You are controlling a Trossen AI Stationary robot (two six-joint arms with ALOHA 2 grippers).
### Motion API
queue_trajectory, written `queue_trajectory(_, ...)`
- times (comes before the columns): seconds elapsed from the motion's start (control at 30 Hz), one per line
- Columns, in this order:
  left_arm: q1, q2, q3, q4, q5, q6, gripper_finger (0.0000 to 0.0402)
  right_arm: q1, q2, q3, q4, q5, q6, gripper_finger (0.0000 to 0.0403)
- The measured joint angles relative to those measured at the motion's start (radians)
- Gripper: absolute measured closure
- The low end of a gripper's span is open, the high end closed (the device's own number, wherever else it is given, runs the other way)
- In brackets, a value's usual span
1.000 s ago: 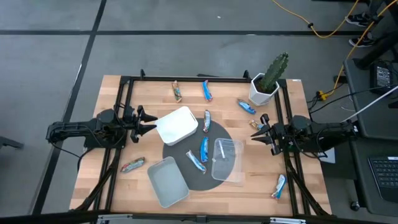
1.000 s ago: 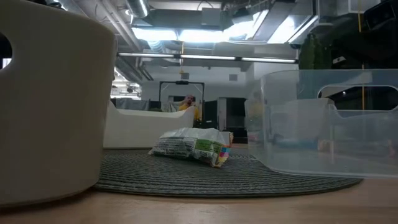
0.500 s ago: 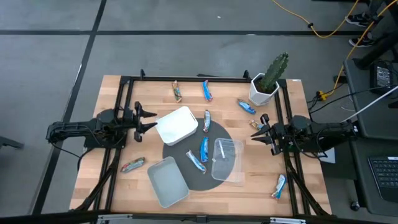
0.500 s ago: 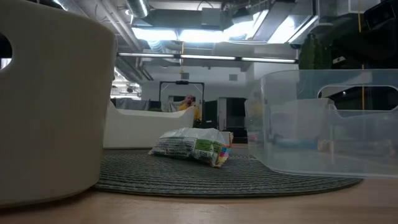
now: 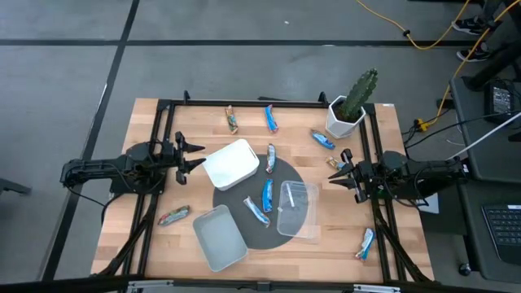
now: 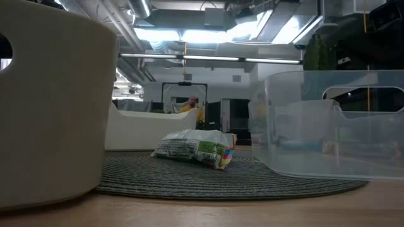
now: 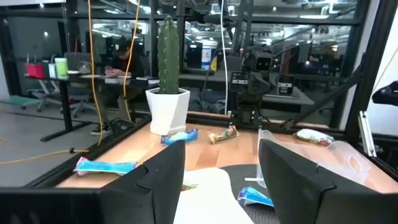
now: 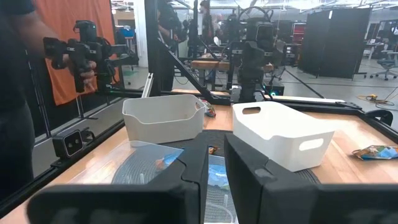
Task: Pick and place Granola Bars by type
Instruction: Put the orange granola bar into the white bin
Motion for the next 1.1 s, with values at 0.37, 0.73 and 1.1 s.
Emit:
queue_trajectory(0.37,0.0,0.0,0.0,0.0,0.0,-0.001,0.0203,0.0,0.0,0.0,0.001,0.269,-0.385,0.0346)
queue_trajectory(0.73,0.0,0.0,0.0,0.0,0.0,-0.029,0.0203,0.0,0.0,0.0,0.199,0.278,-0.187,0.0346)
queue_trajectory(1.1,0.0,0.0,0.0,0.0,-0.032,0.001,0.0203,0.0,0.0,0.0,0.476,0.485,0.112,0.0346)
